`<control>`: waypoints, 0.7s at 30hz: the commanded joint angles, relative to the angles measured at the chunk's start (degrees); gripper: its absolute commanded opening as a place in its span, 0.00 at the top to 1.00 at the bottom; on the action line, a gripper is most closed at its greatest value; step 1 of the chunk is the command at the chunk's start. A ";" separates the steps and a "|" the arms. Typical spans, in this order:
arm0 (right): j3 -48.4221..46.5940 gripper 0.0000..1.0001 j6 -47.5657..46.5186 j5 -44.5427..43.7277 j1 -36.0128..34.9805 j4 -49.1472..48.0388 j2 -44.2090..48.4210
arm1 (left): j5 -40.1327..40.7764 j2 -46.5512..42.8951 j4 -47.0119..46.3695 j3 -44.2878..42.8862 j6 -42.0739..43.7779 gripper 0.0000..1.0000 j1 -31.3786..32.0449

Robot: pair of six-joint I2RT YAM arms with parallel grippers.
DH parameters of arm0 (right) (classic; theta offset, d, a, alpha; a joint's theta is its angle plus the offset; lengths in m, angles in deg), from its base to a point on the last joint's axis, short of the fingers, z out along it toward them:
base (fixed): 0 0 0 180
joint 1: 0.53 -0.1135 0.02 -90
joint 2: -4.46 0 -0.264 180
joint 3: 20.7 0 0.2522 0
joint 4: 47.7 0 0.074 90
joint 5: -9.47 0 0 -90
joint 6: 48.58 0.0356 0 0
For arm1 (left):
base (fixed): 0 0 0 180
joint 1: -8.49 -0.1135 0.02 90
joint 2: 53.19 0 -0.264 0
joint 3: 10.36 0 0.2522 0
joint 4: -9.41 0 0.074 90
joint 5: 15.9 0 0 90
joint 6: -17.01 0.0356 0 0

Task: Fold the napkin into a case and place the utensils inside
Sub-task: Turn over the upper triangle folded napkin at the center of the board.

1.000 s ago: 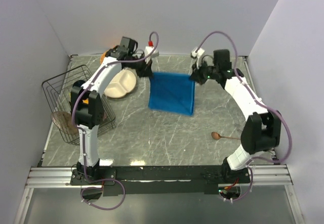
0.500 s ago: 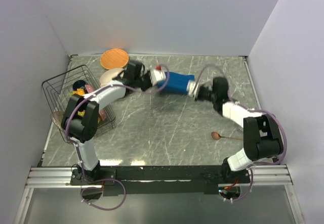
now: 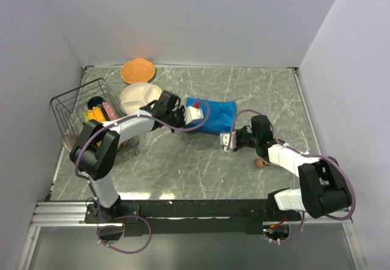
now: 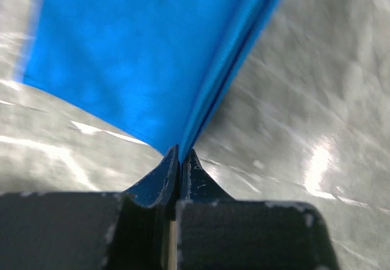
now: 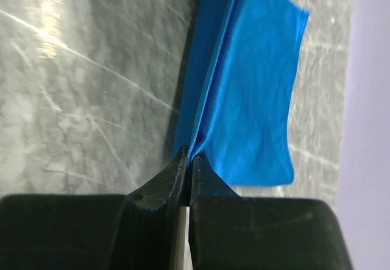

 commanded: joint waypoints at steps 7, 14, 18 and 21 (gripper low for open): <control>-26.29 1.00 21.04 -9.39 4.98 -0.63 -4.60 | 2.53 4.45 6.27 -30.30 -9.04 0.99 -4.85; -32.70 1.00 19.91 -7.80 6.65 -1.95 -6.36 | 6.40 5.86 4.77 -36.90 -9.30 0.99 -4.94; -35.79 1.00 20.88 -7.37 7.27 0.14 -6.45 | 6.84 4.90 4.33 -37.61 -9.30 0.99 -4.85; -35.88 1.00 19.48 -6.40 7.79 0.07 -6.27 | 7.28 4.36 3.37 -37.00 -9.83 0.99 -4.85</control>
